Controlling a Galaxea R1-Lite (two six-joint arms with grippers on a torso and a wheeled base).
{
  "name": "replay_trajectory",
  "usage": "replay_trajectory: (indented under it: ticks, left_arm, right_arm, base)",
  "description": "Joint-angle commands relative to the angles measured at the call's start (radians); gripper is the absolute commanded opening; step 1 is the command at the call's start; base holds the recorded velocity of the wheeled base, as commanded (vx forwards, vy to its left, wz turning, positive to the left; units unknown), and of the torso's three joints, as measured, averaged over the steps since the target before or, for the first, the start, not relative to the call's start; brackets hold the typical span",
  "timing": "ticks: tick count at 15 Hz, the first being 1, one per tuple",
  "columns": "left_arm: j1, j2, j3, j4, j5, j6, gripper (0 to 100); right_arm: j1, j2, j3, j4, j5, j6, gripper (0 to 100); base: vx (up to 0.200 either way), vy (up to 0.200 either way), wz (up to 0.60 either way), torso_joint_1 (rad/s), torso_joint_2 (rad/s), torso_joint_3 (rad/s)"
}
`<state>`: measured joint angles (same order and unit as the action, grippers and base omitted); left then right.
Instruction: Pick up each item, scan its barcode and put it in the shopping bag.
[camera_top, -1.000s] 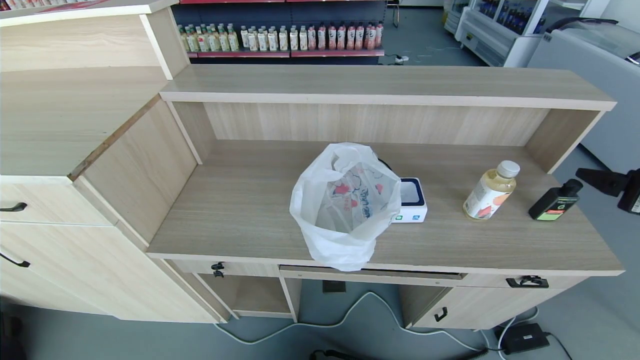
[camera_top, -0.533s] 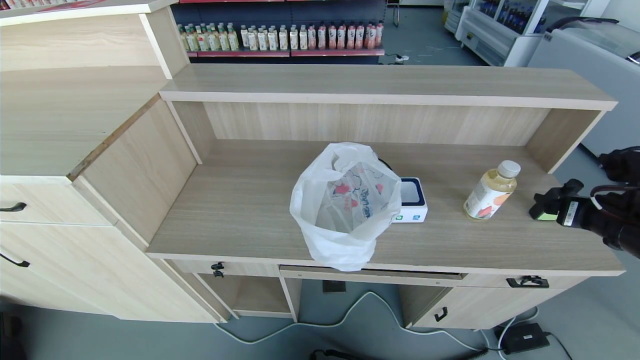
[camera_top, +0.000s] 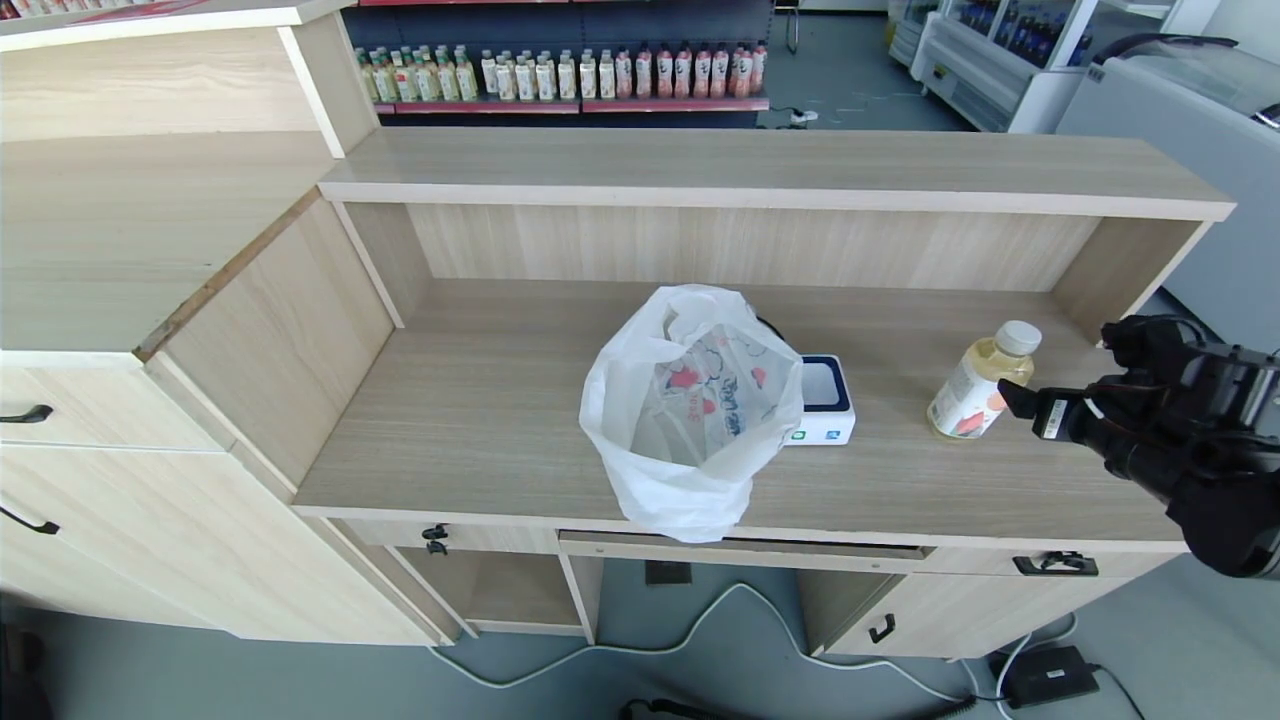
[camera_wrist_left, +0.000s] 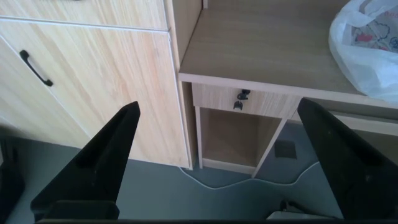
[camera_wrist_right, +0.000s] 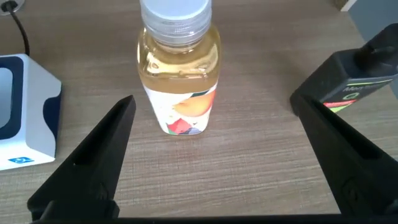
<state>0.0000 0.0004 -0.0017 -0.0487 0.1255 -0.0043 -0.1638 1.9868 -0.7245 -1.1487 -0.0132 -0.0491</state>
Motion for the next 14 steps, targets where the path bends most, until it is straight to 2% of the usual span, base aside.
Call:
replay_trajectory:
  ticks: [1,5,8,14]
  left_arm:
    - [0.000,0.000,0.000,0.000,0.000,0.000,100]
    - [0.000,0.000,0.000,0.000,0.000,0.000,100]
    - [0.000,0.000,0.000,0.000,0.000,0.000,100]
    - [0.000,0.000,0.000,0.000,0.000,0.000,100]
  right_arm:
    - [0.024,0.064,-0.027,-0.017,0.002,0.000,100]
    - [0.055,0.102,-0.038,-0.025,-0.010,-0.006,100]
    - [0.058,0.139,-0.092,-0.023,-0.065,-0.028,100]
    - [0.093,0.185,-0.161,-0.022,-0.056,-0.015,100]
  base:
    - [0.000,0.000,0.00,0.000,0.00,0.000]
    - [0.000,0.000,0.00,0.000,0.00,0.000]
    - [0.000,0.000,0.00,0.000,0.00,0.000]
    - [0.000,0.000,0.00,0.000,0.00,0.000]
